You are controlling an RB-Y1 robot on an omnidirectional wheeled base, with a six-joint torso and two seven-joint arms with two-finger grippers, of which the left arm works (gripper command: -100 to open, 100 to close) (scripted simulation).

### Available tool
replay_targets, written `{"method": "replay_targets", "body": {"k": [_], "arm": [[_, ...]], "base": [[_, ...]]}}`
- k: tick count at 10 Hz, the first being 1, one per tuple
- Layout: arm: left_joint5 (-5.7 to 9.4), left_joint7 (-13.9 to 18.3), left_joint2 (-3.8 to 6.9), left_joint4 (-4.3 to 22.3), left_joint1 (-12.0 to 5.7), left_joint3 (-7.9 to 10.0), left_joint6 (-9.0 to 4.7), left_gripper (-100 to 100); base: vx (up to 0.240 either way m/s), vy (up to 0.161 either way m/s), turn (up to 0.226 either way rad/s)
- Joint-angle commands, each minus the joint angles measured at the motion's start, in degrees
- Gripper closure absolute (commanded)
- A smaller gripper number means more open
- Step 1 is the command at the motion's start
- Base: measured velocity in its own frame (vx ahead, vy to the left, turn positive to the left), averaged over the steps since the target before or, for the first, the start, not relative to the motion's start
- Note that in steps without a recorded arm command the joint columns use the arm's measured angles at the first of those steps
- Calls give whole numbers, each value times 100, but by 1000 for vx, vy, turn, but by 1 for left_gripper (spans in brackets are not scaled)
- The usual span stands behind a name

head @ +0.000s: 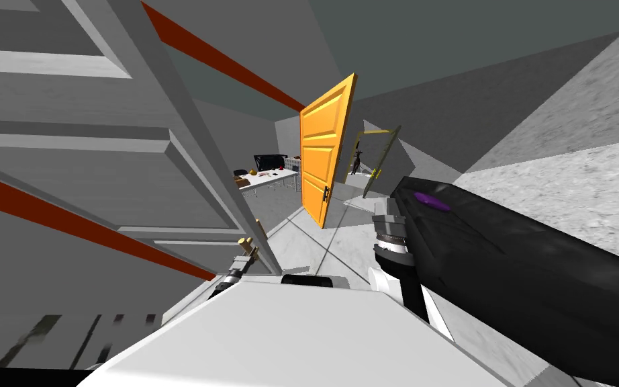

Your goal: Pull the door open

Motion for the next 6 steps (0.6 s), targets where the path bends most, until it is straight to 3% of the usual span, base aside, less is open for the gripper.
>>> {"method": "replay_targets", "body": {"k": [1, 6], "arm": [[-31, 86, 44, 76, 24, -80, -133, 100], [-105, 311, 195, 230, 81, -291, -461, 100]], "base": [[-173, 53, -131], [-191, 45, -130]]}}
